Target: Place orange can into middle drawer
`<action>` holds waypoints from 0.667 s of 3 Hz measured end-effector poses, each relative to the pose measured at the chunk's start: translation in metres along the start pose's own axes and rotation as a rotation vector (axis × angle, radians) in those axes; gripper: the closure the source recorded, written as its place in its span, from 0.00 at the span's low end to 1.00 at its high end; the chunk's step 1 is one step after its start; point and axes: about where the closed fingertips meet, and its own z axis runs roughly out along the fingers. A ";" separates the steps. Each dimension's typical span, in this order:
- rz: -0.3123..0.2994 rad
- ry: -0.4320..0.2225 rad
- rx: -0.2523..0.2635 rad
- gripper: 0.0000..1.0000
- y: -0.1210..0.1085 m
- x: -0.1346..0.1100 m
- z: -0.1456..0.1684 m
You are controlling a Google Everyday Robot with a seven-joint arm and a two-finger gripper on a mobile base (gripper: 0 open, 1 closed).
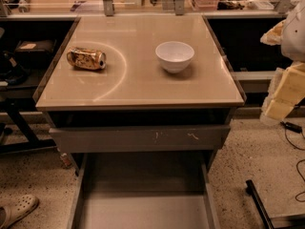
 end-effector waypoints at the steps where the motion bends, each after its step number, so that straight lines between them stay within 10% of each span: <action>1: 0.000 0.000 0.000 0.00 0.000 0.000 0.000; 2: 0.001 -0.016 -0.003 0.00 -0.006 -0.017 -0.002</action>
Offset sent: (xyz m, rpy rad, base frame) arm 0.0186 0.0317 0.0098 0.0348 0.0229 0.0098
